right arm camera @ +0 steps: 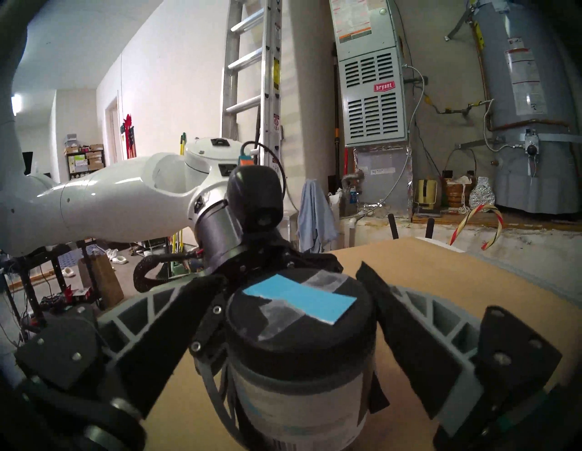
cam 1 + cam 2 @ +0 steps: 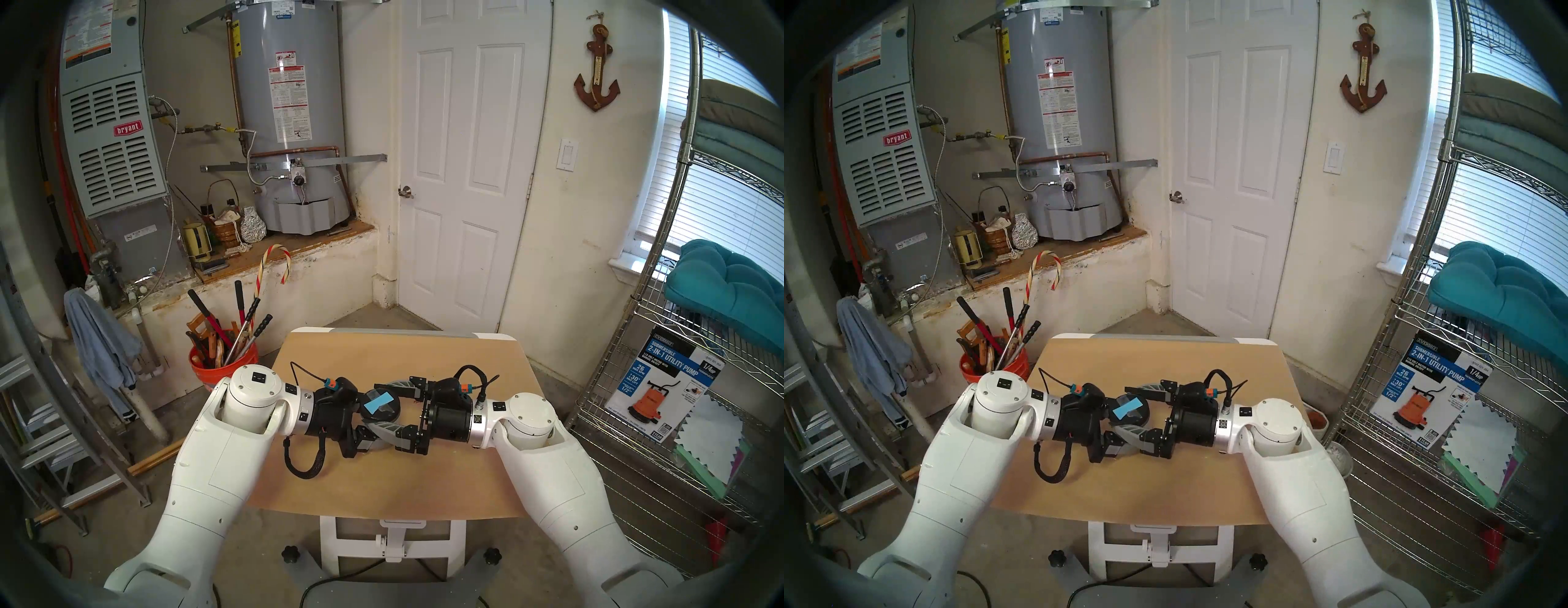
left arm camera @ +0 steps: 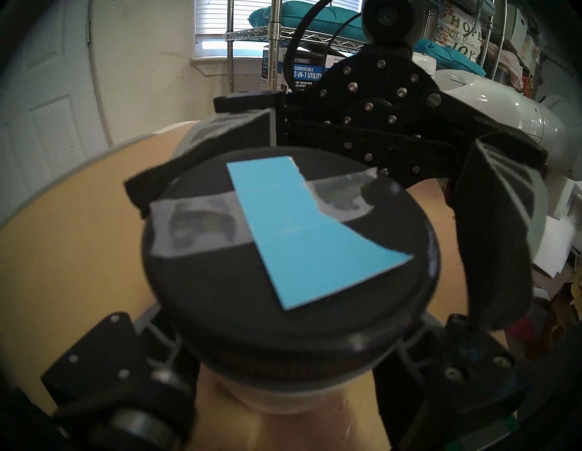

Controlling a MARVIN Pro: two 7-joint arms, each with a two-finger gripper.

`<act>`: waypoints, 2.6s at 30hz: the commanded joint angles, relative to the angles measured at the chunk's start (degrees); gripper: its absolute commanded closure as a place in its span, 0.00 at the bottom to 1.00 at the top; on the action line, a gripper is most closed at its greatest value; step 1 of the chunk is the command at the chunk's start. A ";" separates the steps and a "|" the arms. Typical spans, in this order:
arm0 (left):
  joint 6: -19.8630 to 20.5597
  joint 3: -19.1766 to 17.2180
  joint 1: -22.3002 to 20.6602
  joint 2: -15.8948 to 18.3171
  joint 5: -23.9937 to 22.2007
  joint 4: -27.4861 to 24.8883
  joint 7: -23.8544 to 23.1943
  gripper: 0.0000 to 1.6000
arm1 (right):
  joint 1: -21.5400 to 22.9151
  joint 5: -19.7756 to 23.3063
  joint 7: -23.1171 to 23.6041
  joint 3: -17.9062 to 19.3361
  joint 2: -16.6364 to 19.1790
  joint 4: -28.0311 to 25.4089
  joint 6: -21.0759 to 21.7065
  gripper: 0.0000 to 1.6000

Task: Open paint jar

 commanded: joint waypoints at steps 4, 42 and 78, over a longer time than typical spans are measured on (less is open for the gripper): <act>1.49 0.57 2.19 -3.66 5.37 -5.48 9.94 1.00 | -2.34 2.38 -5.02 4.22 -2.86 -4.08 -1.86 0.00; 7.61 -1.85 8.30 -9.61 6.30 -12.09 17.19 1.00 | -7.05 -8.27 -17.49 3.12 -4.14 -8.17 -3.60 0.00; 5.82 -3.28 8.55 -9.51 7.63 -10.57 16.01 1.00 | -6.90 -8.30 -17.09 5.24 -3.60 -9.60 -0.07 0.00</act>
